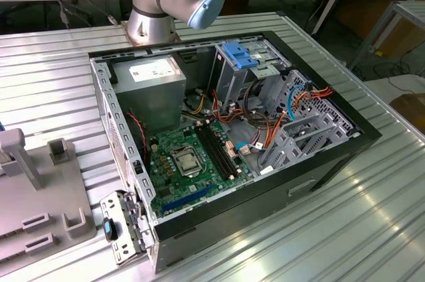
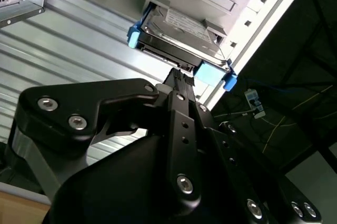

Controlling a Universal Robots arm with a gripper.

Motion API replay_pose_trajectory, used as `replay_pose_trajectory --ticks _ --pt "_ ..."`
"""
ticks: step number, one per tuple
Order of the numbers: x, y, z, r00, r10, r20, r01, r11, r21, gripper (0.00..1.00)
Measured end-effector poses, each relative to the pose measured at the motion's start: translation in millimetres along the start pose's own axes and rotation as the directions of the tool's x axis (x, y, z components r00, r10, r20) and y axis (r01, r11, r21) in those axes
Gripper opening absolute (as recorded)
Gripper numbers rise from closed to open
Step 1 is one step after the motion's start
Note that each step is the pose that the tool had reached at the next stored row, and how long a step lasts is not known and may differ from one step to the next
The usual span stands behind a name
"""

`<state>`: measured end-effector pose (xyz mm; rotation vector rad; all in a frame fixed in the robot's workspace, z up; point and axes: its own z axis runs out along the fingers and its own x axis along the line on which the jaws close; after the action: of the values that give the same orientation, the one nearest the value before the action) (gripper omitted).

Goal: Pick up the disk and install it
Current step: 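Reach for the disk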

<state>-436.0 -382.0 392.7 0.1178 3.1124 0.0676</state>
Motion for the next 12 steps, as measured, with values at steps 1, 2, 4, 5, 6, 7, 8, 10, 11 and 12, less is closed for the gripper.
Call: replay_pose_trajectory --ticks 1,2,4,5,6,7,8,10,11,12 --pt "1.9 -0.1 0.0 1.0000 0.000 0.0000 0.000 1.0000 0.0000 0.11" --pt "2.0 -0.2 -0.1 1.0000 0.000 -0.0001 0.000 1.0000 0.0000 0.11" --pt "2.3 -0.2 0.0 1.0000 0.000 0.0000 0.000 1.0000 0.0000 0.11" --pt "2.5 -0.2 -0.1 1.0000 0.000 -0.0001 0.000 1.0000 0.0000 0.11" --pt "2.6 -0.2 -0.1 1.0000 0.000 -0.0001 0.000 1.0000 0.0000 0.11" --pt "2.7 -0.2 -0.1 1.0000 0.000 -0.0001 0.000 1.0000 0.0000 0.11" --pt "2.8 -0.2 -0.1 1.0000 0.000 -0.0001 0.000 1.0000 0.0000 0.11" --pt "3.0 -0.2 -0.1 1.0000 0.000 0.0000 0.000 1.0000 0.0000 0.11" --pt "3.1 -0.2 -0.1 1.0000 0.000 0.0000 0.000 1.0000 0.0000 0.11" --pt "3.3 -0.2 -0.1 1.0000 0.000 -0.0001 0.000 1.0000 0.0000 0.11"
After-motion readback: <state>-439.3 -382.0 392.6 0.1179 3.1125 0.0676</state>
